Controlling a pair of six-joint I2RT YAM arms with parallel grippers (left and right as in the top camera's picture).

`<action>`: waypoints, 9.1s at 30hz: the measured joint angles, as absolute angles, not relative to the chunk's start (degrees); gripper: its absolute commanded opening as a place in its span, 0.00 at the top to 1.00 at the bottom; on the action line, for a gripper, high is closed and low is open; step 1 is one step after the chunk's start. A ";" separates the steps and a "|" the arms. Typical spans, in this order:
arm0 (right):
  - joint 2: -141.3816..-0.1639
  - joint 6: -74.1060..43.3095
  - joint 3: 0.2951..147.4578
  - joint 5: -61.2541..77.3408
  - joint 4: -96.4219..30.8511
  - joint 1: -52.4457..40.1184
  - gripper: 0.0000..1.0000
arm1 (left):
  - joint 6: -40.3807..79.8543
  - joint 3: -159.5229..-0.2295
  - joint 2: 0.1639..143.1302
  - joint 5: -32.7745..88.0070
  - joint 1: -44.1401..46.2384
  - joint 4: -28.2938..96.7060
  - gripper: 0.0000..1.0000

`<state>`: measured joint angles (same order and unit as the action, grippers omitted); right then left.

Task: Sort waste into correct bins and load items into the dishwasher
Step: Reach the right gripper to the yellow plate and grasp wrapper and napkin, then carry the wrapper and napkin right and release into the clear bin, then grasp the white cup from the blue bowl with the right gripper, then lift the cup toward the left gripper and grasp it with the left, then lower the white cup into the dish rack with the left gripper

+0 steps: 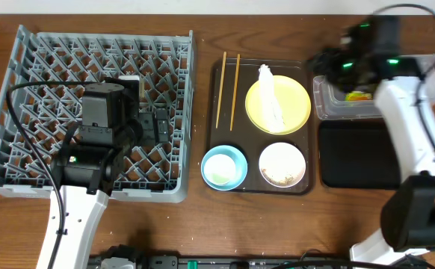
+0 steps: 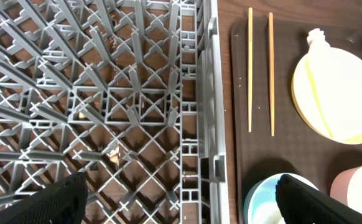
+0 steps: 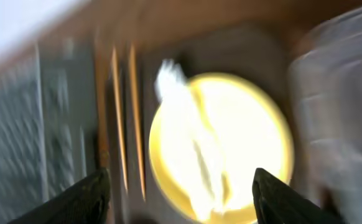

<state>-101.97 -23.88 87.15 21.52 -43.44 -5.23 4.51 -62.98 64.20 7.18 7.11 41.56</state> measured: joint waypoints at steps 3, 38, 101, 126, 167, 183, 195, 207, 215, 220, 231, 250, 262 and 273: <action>-102.83 -20.14 86.74 16.27 -45.28 -12.10 0.24 | 4.51 -62.98 64.20 7.18 7.11 41.58 0.02; -95.53 -36.23 84.77 -4.01 -41.67 -8.49 0.99 | 4.51 -62.98 64.25 7.18 7.11 41.58 0.02; -105.21 -2.31 84.55 23.92 -61.76 -31.57 0.55 | 8.08 -62.98 62.63 15.59 7.11 46.19 0.05; -104.77 -10.63 76.84 15.86 -50.72 -38.81 0.99 | 19.03 -62.98 55.96 23.88 -5.15 46.13 0.04; -95.15 -3.42 84.79 74.28 -31.05 -17.47 0.99 | 18.41 -62.98 69.12 79.20 3.36 21.50 0.11; -95.15 -6.52 84.79 81.06 -30.79 -16.69 0.99 | 18.37 -62.98 69.12 80.62 5.85 20.49 0.03; -95.15 -6.52 84.79 77.03 -30.74 -22.20 0.99 | 18.31 -62.98 69.04 79.96 5.89 20.36 0.28; -95.13 -6.57 84.82 74.96 -31.44 -22.22 0.23 | 18.22 -62.98 69.12 77.58 5.85 20.43 0.41; -95.07 -5.28 84.88 59.61 -44.53 -19.03 0.17 | 15.94 -63.00 68.42 69.80 -3.86 30.98 0.41; -94.30 -3.79 84.88 51.99 -50.04 -15.38 0.17 | 14.81 -63.20 66.02 57.74 -14.41 43.40 0.41; -93.60 -3.14 84.90 46.33 -53.54 -14.59 0.16 | 17.91 -63.22 61.65 22.68 -18.31 65.65 0.41; -93.60 -3.14 84.90 41.45 -55.33 -15.62 0.15 | 22.52 -63.22 74.39 10.02 -20.25 67.57 0.35; -93.60 -3.14 84.90 41.30 -55.96 -15.62 0.15 | 21.19 -63.26 77.80 15.29 -20.25 67.79 0.01; -93.58 -6.57 84.84 33.30 -58.81 -16.91 0.23 | 11.79 -76.42 77.89 21.87 -18.81 73.91 0.05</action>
